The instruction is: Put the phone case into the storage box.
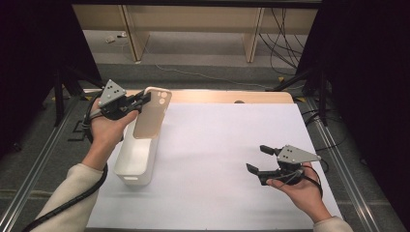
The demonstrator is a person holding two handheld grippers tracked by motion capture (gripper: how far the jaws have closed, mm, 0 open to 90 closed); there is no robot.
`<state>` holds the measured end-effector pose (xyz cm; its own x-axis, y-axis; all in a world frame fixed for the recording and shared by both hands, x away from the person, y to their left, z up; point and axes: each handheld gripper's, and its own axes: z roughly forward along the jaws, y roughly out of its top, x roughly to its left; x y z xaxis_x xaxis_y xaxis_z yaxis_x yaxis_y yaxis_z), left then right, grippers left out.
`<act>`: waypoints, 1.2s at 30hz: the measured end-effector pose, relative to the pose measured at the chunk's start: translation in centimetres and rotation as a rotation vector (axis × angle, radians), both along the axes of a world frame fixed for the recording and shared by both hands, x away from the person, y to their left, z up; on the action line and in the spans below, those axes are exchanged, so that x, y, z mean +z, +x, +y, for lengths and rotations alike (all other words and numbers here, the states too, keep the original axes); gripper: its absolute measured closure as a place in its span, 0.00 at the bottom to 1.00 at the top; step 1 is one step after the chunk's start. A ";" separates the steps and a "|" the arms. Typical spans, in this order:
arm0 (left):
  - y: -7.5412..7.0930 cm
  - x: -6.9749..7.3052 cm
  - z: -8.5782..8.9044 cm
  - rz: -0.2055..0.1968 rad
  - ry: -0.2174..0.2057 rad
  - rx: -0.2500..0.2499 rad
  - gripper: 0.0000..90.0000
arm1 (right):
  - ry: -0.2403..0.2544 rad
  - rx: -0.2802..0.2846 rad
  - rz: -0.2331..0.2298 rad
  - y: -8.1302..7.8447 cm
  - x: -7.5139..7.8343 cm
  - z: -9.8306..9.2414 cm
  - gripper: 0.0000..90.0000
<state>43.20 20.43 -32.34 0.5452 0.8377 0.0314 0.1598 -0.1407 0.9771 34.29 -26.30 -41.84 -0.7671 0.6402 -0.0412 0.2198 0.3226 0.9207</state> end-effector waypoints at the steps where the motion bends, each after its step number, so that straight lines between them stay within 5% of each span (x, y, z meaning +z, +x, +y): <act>1: 0.0 0.0 0.0 0.010 -0.006 -0.002 0.90 | 0.000 0.000 0.000 0.0 0.0 0.0 0.24; 36: 1.8 -0.4 1.2 0.005 -0.001 0.027 0.90 | 0.001 0.002 0.001 0.0 0.0 0.0 0.24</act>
